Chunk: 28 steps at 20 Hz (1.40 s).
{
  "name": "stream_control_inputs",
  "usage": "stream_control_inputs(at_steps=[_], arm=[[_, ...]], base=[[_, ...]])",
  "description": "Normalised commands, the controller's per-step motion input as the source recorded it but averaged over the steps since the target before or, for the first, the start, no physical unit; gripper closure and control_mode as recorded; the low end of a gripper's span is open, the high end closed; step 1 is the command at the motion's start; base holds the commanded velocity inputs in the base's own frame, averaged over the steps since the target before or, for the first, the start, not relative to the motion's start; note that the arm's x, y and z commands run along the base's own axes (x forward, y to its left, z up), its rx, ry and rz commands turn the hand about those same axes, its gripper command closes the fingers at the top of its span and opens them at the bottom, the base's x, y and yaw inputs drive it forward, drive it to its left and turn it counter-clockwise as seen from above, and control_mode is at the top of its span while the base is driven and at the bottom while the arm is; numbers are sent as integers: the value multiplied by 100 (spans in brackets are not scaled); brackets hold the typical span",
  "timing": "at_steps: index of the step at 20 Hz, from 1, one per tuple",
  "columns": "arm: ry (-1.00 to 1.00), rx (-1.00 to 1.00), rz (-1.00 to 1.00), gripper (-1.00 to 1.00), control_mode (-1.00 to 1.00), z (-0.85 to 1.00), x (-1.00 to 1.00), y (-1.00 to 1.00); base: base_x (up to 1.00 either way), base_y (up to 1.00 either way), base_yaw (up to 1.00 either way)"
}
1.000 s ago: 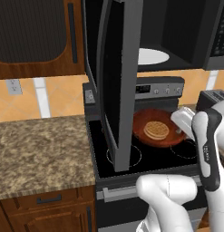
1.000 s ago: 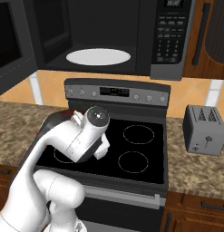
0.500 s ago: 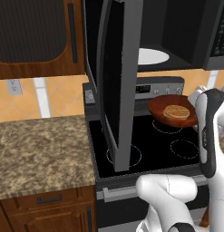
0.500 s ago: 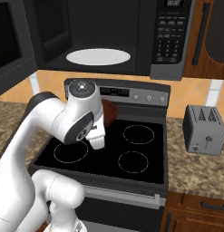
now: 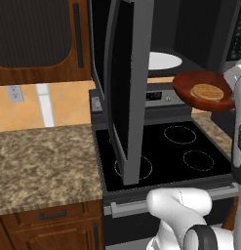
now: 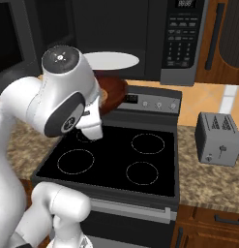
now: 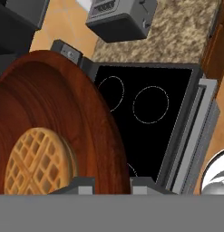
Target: Open the microwave, place the bowl with waffle inside the microwave, then close the microwave door and turn it on.
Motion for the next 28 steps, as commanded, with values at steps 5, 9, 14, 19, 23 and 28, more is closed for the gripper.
stream_control_inputs(at_steps=[5,9,14,19,23,28], arm=[[-28,0,-14,100,-100,75,-3,0],[-19,0,-11,100,-100,28,28,20],[-7,0,-1,100,-100,15,56,34],[1,0,3,100,-100,11,66,7],[8,0,10,100,-100,6,76,0],[24,-1,17,100,-100,0,84,0]], base=[[0,0,0],[0,0,0],[0,0,0],[0,0,0],[0,0,0],[0,0,0]])
